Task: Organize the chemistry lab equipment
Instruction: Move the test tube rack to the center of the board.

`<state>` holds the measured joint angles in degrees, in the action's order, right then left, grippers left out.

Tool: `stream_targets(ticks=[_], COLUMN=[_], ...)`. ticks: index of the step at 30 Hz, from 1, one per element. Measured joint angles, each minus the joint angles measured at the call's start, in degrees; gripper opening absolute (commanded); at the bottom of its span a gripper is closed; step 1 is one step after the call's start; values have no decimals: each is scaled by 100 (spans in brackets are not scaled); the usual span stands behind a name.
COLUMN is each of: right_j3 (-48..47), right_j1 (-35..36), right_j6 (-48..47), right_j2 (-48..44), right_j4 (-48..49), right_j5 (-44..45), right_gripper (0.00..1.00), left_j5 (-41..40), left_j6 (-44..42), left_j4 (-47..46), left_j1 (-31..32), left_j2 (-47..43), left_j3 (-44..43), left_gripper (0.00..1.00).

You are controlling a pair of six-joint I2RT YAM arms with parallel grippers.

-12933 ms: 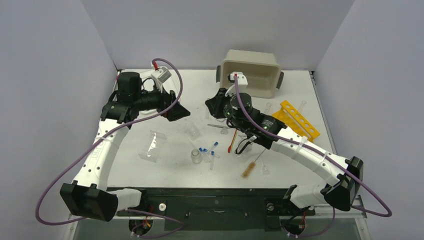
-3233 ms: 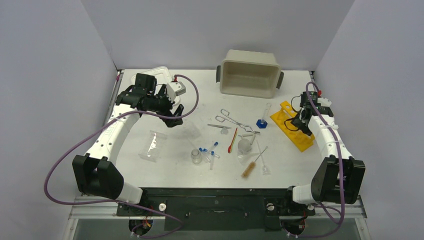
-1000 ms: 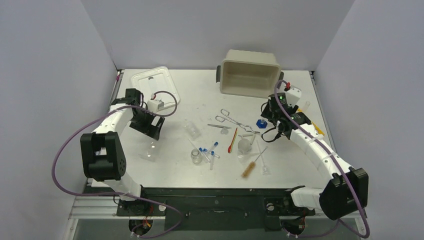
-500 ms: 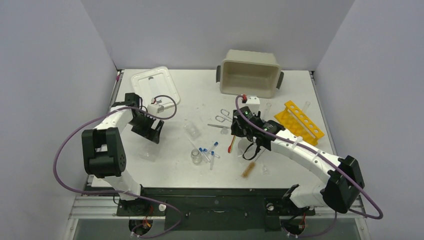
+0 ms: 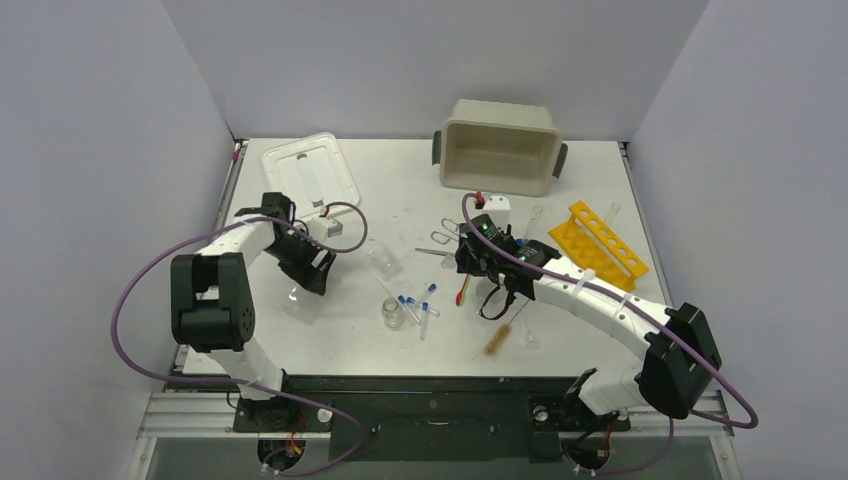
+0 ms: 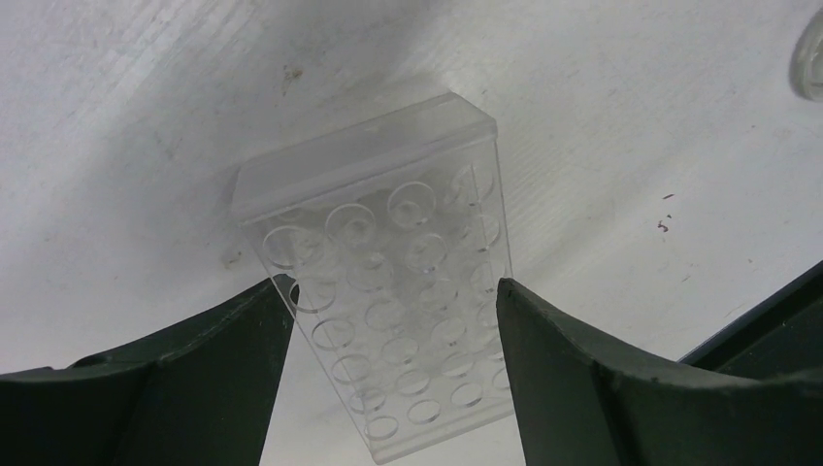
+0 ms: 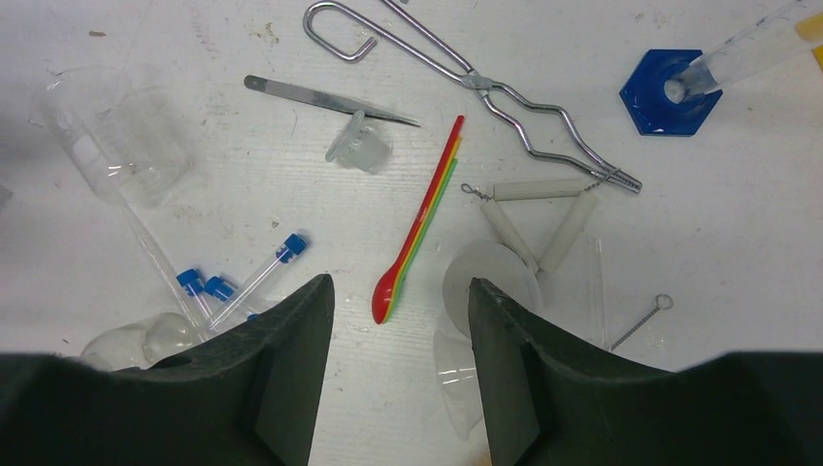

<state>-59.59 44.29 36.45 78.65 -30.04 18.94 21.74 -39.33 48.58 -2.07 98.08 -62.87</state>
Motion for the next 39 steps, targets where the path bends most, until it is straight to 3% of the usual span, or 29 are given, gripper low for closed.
stream_targets(ticks=[12,14,17,22,28,39], right_j3=[42,46,42,-232,-846,-1147], right_j1=[0,0,0,0,7,81], right_j6=[22,24,22,20,20,166], right_j2=[0,0,35,549,1523,2887], right_j4=[-13,-17,-9,7,184,774], right_j5=[7,4,-7,-219,-723,-1941], right_gripper=[54,55,55,56,56,56], left_j5=[297,299,297,367,503,442], left_j6=[11,57,101,146,291,645], left_j4=[-13,2,83,323,678,994], left_j1=[1132,1132,1047,710,457,463], left_j2=[90,111,116,9,-723,-1355], left_j3=[-2,-28,-179,-704,-1279,-1375], left_gripper=[80,84,99,97,97,97])
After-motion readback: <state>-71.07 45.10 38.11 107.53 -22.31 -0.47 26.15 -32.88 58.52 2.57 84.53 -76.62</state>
